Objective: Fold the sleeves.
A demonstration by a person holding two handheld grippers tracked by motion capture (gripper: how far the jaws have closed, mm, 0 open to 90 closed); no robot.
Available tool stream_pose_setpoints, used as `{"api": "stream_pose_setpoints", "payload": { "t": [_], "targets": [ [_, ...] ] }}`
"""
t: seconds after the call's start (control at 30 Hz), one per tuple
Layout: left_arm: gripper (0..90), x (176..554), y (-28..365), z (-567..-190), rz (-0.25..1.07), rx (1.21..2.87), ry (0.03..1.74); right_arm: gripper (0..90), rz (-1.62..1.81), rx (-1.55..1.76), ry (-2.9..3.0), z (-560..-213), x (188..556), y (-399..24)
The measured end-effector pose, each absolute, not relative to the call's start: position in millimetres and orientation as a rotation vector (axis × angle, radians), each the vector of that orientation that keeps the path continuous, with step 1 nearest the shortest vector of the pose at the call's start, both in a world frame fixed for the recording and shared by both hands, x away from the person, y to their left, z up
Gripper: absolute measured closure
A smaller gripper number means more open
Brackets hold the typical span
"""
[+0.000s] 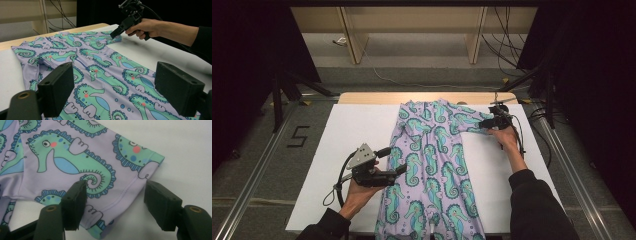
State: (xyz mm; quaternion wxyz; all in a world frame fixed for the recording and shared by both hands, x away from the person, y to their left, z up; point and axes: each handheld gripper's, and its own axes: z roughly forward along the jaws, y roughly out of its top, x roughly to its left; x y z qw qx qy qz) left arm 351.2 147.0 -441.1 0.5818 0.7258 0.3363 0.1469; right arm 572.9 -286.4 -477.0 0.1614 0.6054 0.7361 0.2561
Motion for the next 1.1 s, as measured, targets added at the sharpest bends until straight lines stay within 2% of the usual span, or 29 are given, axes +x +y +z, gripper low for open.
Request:
{"api": "stream_pose_setpoints", "payload": {
  "t": [0.23,0.27,0.4,0.57,0.67,0.73,1.1],
  "targets": [
    [15.6,351,147,-442,0.338,1.696,0.786,44.2,0.669,1.665,2.109,-480,574,-281],
    [15.6,351,147,-442,0.338,1.696,0.785,49.3,0.664,1.644,2.117,-480,573,-278],
    [15.6,351,146,-442,0.337,1.697,0.782,55.2,0.659,1.624,2.114,-480,573,-276],
    [15.7,351,146,-442,0.336,1.697,0.782,69.4,0.671,1.611,2.112,-481,572,-274],
    [15.7,351,146,-442,0.335,1.698,0.782,81.9,0.675,1.581,2.118,-481,572,-272],
    [15.7,351,146,-442,0.335,1.698,0.782,85.2,0.674,1.555,2.124,-482,571,-271],
    [15.7,352,146,-442,0.335,1.703,0.786,87.8,0.773,1.458,2.09,-472,567,-263]
  ]
}}
